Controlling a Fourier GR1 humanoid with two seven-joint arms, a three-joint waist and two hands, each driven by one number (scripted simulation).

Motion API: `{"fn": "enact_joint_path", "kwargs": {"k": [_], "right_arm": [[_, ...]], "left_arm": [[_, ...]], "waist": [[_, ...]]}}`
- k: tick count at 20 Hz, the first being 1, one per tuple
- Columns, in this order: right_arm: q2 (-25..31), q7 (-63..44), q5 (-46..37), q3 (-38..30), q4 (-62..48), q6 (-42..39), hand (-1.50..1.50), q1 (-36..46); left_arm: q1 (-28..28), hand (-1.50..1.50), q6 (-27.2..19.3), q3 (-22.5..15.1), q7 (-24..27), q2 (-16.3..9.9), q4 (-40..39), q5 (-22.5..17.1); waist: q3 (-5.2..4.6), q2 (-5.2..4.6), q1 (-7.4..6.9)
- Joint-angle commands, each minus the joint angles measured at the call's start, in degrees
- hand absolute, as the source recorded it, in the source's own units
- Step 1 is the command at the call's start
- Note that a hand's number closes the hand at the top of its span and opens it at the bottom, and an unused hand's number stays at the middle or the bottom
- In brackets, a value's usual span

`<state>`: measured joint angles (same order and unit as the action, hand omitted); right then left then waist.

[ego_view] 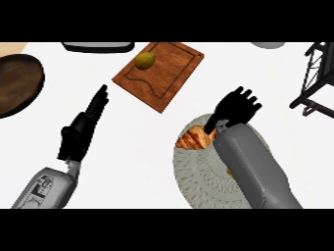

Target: Pick the croissant from the placemat and place it in the tiered shelf

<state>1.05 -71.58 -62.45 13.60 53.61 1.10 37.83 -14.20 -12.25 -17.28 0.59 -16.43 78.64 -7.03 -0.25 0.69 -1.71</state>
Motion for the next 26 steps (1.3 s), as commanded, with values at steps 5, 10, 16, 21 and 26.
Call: {"fn": "enact_joint_path", "kwargs": {"k": [5,10,16,21,26], "right_arm": [[-0.99,-13.65,1.04,2.31,-0.86,2.75,-1.50,-2.36],[-0.99,-13.65,4.77,5.21,-2.42,-0.95,1.50,-2.57],[-0.99,-13.65,3.00,9.46,-4.33,2.18,1.50,-2.34],[-0.99,-13.64,1.63,10.35,-3.11,1.99,1.50,-1.62],[5.59,31.01,10.39,16.72,10.99,-5.18,1.50,-10.06]], "left_arm": [[1.54,0.00,0.83,0.91,2.08,0.30,-0.98,-0.18],[2.66,0.00,0.26,-0.45,1.28,1.28,1.09,0.74],[0.93,0.00,-0.08,-0.73,-2.04,0.79,3.21,2.04],[2.80,0.00,1.16,1.13,1.90,1.21,-0.40,0.76],[1.97,0.00,0.86,2.73,-0.18,0.03,0.30,0.37]], "waist": [[0.14,-0.52,0.48],[0.17,-0.48,-0.43],[0.24,-0.51,-0.46],[0.15,-0.60,0.32],[0.60,0.33,3.18]]}}
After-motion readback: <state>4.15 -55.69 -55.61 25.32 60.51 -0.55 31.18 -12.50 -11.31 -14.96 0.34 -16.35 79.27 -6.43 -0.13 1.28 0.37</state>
